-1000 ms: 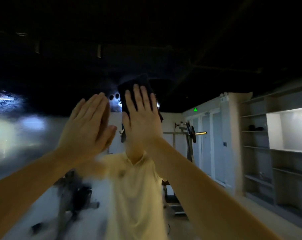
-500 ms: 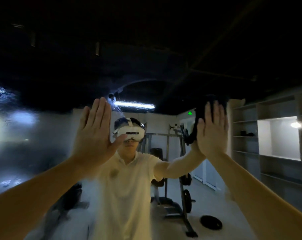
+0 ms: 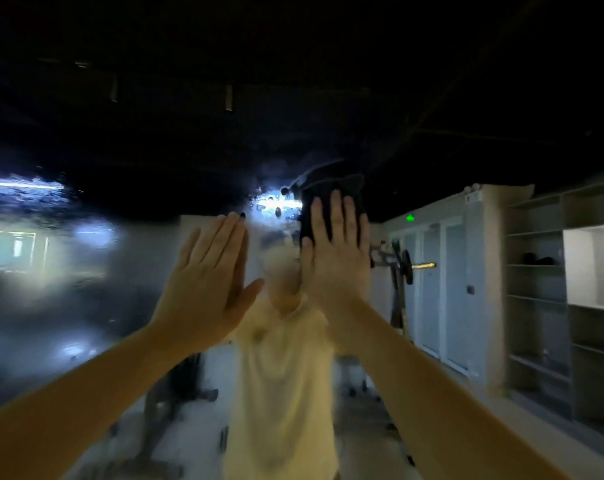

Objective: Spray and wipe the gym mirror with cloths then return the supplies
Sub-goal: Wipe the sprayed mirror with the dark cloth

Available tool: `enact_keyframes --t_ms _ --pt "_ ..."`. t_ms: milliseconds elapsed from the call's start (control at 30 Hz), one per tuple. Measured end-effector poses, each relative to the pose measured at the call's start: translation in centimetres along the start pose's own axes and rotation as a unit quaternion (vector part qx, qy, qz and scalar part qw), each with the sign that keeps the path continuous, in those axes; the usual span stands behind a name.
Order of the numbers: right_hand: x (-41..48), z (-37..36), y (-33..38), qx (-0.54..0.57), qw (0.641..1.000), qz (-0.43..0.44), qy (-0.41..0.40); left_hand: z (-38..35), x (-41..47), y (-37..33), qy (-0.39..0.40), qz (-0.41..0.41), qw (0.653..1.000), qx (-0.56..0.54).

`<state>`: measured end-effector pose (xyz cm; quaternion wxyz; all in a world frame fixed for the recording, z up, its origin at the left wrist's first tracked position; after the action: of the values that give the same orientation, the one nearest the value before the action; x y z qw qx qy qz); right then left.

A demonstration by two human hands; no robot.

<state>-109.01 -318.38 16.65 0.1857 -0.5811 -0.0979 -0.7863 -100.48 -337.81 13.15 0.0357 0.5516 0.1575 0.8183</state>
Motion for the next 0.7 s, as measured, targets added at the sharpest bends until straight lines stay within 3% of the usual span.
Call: enact_keyframes --t_ms 167,300,433,567,700 --pt "-1.9 -1.3 5.7 0.009 0.991 0.126 0.043 -1.2 -3.2 0.0 -0.010 0.030 0.999 -0.017" --pt "-3.9 -1.0 2.0 -0.050 0.970 0.226 0.070 -2.5 -4.1 -2.2 0.007 0.043 0.999 -0.019" --pt "-5.8 -0.5 -6.3 -0.083 0.987 0.122 0.061 -4.2 -4.5 -4.5 0.018 0.029 0.999 -0.030" --pt "-8.1 -0.3 -13.9 -0.051 0.997 0.019 0.046 -5.5 -4.2 -6.1 0.010 0.072 0.996 -0.047" --pt "-11.3 -0.9 -18.6 0.011 0.989 -0.149 0.015 -5.9 -4.0 -6.3 -0.001 0.075 0.996 -0.040"
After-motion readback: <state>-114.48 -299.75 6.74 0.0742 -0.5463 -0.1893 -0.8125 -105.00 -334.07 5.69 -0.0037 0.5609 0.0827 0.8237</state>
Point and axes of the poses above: each hand's wrist, its own x-axis towards the middle knuckle, its own z-axis out of the back of the hand, y = z × x, the point moved 2 cm from there along x, towards the middle knuckle, and after that the axes turned 8 degrees about y, right-handed, at the moved point
